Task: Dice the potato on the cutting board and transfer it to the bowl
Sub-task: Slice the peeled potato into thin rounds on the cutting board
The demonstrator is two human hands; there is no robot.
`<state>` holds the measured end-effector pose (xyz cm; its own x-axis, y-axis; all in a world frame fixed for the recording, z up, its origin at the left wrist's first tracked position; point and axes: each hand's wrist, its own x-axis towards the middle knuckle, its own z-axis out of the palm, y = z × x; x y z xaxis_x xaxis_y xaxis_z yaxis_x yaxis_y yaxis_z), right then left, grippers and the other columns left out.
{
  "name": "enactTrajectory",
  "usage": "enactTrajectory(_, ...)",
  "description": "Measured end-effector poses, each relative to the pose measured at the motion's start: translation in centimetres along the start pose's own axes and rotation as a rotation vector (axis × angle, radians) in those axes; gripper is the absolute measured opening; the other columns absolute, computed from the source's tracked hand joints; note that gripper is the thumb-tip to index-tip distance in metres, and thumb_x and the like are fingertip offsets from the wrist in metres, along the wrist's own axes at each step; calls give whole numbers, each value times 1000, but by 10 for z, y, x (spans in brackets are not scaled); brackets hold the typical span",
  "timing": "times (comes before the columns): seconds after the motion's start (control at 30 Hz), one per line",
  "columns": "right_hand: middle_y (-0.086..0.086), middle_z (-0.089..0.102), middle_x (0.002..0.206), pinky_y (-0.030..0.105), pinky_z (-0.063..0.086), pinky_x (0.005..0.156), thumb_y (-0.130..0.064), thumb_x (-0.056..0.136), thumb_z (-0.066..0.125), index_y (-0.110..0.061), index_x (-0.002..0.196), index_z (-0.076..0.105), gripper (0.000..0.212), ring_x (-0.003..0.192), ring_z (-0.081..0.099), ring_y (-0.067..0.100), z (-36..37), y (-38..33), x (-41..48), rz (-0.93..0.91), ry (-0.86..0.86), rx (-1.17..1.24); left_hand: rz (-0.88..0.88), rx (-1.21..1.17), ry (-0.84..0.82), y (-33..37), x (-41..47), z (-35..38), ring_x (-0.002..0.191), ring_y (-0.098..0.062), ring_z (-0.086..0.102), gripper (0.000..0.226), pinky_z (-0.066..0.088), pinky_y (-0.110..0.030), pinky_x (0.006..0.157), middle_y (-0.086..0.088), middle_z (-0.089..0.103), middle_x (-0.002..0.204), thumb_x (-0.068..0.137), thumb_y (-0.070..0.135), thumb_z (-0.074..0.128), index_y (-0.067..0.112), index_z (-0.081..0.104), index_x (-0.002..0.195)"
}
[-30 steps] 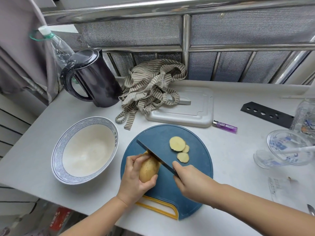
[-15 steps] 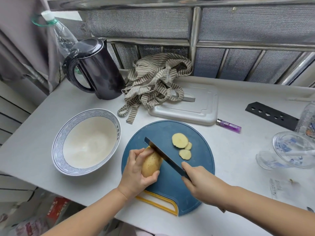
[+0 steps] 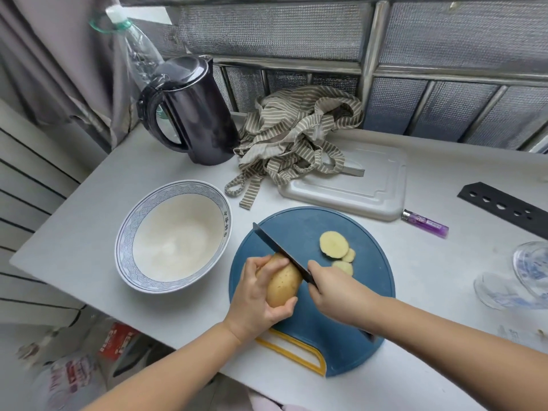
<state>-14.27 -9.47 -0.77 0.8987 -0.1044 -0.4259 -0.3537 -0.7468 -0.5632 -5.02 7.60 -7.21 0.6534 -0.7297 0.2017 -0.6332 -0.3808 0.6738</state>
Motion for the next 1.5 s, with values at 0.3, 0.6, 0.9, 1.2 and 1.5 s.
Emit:
enactTrajectory(0.3,6,47,69,40,34,56,-20,99,36,-18,81,28,20,58,41,21,13,-2,-11,4,41,37,-3,2,0,0,-4,-1,119,-4,40,68,28,0,95,2,38,118,67,49,70,48,38,127)
enactTrajectory(0.6,3,43,67,30,27,53,-24,101,33,-25,77,21,27,57,34,17,25,14,-50,78,-15,4,11,-6,31,-1,-7,0,120,-9,42,69,27,-4,101,3,38,118,65,47,71,44,40,127)
enactTrajectory(0.9,1,44,71,30,30,54,-25,102,32,-20,89,30,14,59,36,16,18,9,-42,75,-46,-23,53,-5,60,-5,-7,4,118,-9,41,71,29,-4,101,7,33,119,64,44,73,38,43,128)
enactTrajectory(1.2,2,47,74,39,39,62,-18,98,37,-17,87,33,11,67,48,22,21,6,14,28,-62,13,70,-28,67,-5,-8,3,123,-13,42,69,29,-5,102,-2,39,119,64,43,73,33,46,126)
enactTrajectory(1.5,1,56,80,31,41,63,-30,99,45,-17,88,44,17,71,52,17,23,17,13,95,22,147,43,-42,105,-5,-13,5,126,-4,38,70,29,-8,105,5,35,121,63,43,74,34,45,127)
